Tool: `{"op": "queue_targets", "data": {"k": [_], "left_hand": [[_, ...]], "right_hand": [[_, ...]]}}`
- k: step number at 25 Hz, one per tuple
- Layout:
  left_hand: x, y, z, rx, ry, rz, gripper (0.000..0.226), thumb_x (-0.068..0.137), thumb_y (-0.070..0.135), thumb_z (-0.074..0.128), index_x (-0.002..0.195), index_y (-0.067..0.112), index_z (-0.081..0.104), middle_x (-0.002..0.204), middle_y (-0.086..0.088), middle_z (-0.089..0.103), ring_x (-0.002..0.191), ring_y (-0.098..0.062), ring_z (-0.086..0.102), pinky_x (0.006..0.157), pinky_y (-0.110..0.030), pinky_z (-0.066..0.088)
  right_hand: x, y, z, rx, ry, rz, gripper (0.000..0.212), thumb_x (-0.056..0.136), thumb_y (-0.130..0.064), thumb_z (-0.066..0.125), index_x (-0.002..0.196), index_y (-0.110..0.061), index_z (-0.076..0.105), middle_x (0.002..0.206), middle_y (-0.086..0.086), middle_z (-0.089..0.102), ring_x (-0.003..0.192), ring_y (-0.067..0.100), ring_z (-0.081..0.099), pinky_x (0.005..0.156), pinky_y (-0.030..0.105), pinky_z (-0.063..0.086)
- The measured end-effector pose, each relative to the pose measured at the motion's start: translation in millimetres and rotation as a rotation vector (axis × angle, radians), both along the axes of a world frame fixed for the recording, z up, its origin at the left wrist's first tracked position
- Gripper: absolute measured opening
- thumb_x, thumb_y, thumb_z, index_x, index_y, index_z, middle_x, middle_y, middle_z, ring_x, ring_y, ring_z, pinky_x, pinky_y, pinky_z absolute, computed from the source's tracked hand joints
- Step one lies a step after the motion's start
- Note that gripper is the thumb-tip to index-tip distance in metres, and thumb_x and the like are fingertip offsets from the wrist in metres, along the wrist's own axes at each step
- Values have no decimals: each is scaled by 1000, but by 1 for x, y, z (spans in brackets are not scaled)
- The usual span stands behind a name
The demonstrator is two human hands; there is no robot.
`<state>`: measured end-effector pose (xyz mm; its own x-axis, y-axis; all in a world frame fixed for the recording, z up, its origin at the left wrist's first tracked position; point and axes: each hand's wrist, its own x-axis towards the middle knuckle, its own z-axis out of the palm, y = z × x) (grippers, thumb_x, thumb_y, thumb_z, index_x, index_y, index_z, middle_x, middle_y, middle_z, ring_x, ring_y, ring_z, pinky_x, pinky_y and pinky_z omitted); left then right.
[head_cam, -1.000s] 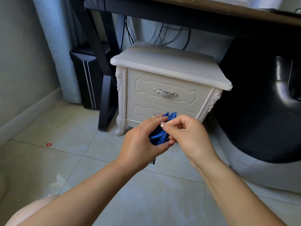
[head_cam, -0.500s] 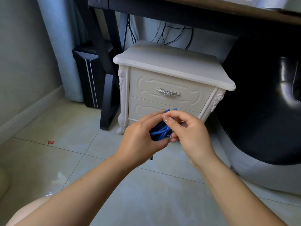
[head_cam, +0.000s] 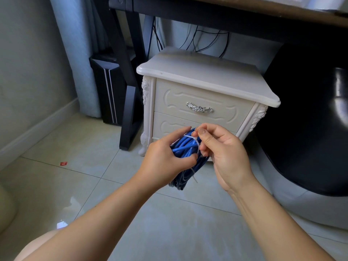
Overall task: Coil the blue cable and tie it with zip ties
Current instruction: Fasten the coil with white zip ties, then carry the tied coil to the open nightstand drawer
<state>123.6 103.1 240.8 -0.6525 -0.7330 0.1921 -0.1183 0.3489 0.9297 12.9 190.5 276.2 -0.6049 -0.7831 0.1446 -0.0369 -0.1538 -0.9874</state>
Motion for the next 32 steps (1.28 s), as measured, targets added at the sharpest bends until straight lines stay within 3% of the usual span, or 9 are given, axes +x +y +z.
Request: {"op": "queue_targets", "data": {"k": [3,7,11,14,17,24,27,29,32], "left_hand": [[-2,-3,2,86,19,12,59,76,15,76,130,35,61,89,14,73,74,1,66,73,-15,51],[-4,-18,0,485,117,143,49,78,11,78,121,30,67,91,4,77,84,-19,74,83,-37,60],[-2,-40,-1,724,225,189,31,83,13,72,112,24,72,99,-9,76,82,-21,71,74,-31,58],[-1,-52,-1,816,317,107,23,89,16,62,110,16,72,105,-11,75,84,-23,67,82,-33,54],[0,-64,-2,865,346,60,27,92,16,56,115,13,69,110,-14,74,66,-12,61,73,-30,48],[2,-81,2,912,421,38,29,91,20,56,116,13,67,116,-15,71,63,-12,54,68,-30,46],[4,-78,8,980,494,17,29,86,23,61,113,17,70,118,-16,70,63,-11,53,65,-28,48],[3,-75,12,1036,550,-17,31,82,23,63,112,17,71,120,-18,69,60,-10,55,60,-26,51],[1,-70,16,1099,599,-61,40,78,23,66,117,15,68,121,-21,67,57,-10,56,57,-24,52]], "right_hand": [[-1,-7,2,-47,-38,40,14,93,-9,57,86,-14,68,77,-5,72,61,5,53,62,18,43],[-40,-18,5,-31,101,-117,21,99,-11,50,104,-22,68,97,-2,72,77,10,60,64,20,49],[-88,-39,-43,335,277,-264,37,102,-14,43,138,-21,50,138,-3,53,118,9,53,99,26,44],[-113,-82,-66,582,668,-107,49,101,-11,43,149,-17,35,157,2,29,140,22,33,113,31,26],[-138,-128,-60,702,841,-70,59,96,-10,46,151,-21,28,162,2,13,146,29,19,118,43,22],[-160,-159,-62,838,865,-101,52,92,-23,54,142,-18,43,147,6,38,128,29,45,103,40,40],[-140,-140,-50,770,866,-98,21,88,-19,50,103,-16,65,117,6,57,106,29,55,88,37,45],[-123,-119,-41,756,862,-16,16,83,-15,47,74,-14,60,92,4,64,88,29,59,76,37,48],[-91,-78,-4,681,403,80,30,98,-20,48,71,-15,62,76,4,65,74,20,55,65,24,47]]}}
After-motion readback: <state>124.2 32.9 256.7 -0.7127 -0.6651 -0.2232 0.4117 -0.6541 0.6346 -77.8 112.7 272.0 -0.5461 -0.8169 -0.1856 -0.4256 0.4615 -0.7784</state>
